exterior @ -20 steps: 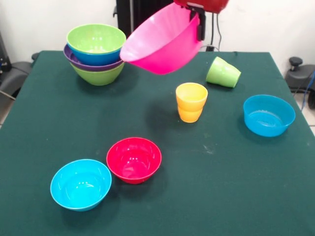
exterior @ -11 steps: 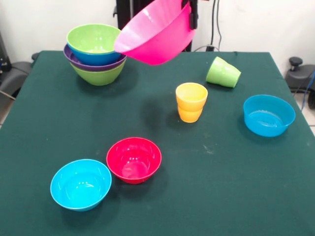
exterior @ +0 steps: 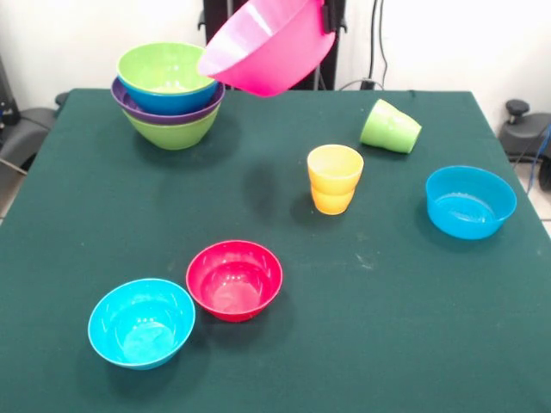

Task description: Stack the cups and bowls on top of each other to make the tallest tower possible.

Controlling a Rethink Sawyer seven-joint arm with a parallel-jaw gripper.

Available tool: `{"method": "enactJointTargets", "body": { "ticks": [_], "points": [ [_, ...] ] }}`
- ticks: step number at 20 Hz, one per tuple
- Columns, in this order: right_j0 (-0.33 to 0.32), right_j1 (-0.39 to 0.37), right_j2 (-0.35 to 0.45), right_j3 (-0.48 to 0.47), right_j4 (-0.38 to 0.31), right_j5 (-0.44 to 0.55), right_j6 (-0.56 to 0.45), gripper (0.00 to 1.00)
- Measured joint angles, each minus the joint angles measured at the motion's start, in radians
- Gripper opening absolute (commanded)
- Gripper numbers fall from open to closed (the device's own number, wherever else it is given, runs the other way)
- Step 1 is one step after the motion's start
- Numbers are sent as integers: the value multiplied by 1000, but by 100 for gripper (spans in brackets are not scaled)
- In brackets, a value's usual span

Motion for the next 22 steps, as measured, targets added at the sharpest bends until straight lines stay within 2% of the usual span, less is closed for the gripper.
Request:
{"method": "enactJointTargets", "body": {
  "ticks": [11,22],
  "points": [
    [-142,-51,114,119,-40,-12,0,0],
    [-263,-69,203,170,-110,-23,0,0]
  ]
}}
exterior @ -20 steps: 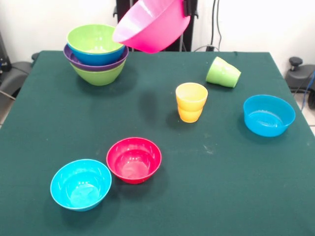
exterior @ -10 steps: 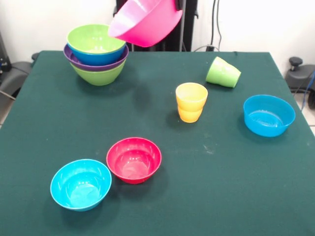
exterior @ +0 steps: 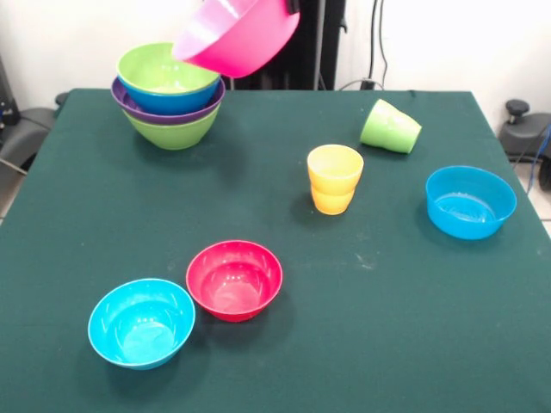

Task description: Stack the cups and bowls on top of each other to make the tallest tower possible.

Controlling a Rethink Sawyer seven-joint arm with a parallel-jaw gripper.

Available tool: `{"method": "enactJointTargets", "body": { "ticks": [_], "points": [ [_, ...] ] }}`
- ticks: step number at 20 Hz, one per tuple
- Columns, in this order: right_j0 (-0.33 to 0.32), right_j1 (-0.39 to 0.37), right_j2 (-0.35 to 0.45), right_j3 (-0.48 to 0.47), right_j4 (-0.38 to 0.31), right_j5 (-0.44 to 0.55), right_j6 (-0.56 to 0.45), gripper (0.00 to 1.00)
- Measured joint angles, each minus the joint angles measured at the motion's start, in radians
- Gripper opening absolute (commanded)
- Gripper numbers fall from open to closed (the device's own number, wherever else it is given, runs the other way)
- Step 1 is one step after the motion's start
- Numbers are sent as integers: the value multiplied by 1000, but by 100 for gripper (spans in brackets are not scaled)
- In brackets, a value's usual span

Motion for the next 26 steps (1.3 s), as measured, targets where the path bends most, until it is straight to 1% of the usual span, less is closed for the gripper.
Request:
{"method": "enactJointTargets", "body": {
  "ticks": [3,4,8,9,13,14,17,18,26],
  "points": [
    [-34,7,17,6,-30,-11,0,0],
    [-55,8,27,11,-47,-17,0,0],
    [-99,7,53,21,-75,-23,0,0],
    [-124,7,67,26,-89,-24,0,0],
    [-170,7,89,34,-116,-24,0,0],
    [-196,7,103,41,-131,-24,0,0],
    [-225,9,118,49,-150,-24,0,0],
    [-244,14,126,54,-164,-26,0,0],
    [-302,61,152,60,-234,-54,0,0]
  ]
}}
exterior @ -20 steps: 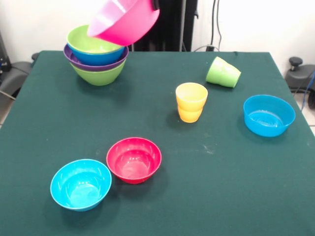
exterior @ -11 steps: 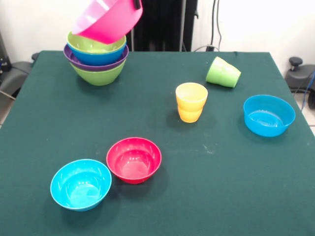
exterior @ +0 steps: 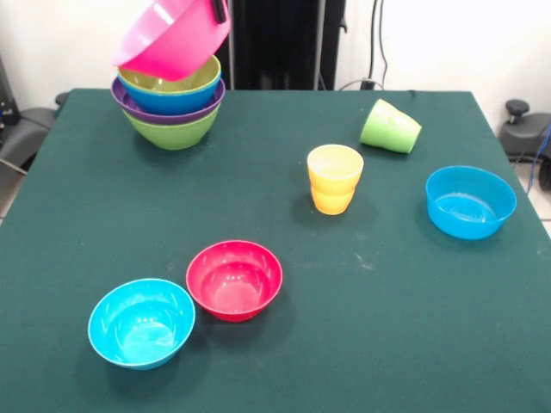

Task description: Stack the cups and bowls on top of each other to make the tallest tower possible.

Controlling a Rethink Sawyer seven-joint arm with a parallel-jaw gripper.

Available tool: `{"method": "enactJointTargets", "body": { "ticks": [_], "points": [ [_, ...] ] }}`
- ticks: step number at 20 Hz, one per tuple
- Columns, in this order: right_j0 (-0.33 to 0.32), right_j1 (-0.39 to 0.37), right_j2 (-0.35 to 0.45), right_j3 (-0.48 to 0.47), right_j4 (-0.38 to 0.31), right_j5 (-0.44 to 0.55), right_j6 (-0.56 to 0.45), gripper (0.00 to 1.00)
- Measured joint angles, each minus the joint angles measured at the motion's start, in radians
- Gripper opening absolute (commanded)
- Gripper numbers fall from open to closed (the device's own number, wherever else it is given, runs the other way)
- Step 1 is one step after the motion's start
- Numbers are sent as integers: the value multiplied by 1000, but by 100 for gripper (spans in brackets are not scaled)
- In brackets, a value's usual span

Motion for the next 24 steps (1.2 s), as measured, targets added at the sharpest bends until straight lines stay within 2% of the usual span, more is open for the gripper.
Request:
{"method": "enactJointTargets", "body": {
  "ticks": [8,24],
  "points": [
    [-43,14,45,14,-19,-4,0,0],
    [-184,-49,175,69,-21,-4,0,0]
  ]
}}
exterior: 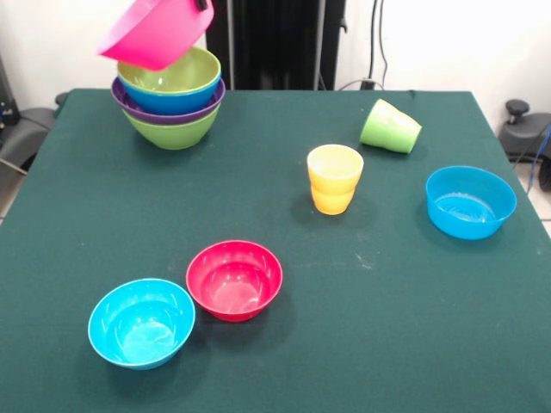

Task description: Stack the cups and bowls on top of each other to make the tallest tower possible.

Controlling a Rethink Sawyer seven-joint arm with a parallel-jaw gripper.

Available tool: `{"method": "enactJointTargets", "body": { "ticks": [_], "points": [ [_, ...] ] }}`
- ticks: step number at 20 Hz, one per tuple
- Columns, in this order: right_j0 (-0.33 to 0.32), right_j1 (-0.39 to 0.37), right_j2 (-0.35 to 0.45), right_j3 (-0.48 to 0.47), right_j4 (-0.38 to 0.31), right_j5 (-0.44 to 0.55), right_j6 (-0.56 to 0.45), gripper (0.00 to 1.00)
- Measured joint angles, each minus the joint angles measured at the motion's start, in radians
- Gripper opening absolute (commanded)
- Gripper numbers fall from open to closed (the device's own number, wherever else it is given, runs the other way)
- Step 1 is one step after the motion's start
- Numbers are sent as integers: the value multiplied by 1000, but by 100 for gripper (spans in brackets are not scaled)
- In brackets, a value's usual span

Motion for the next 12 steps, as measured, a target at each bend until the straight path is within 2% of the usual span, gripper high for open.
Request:
{"method": "enactJointTargets", "body": {
  "ticks": [11,12],
  "points": [
    [-54,-36,64,18,0,0,0,0],
    [-57,-37,70,18,0,0,0,100]
  ]
}}
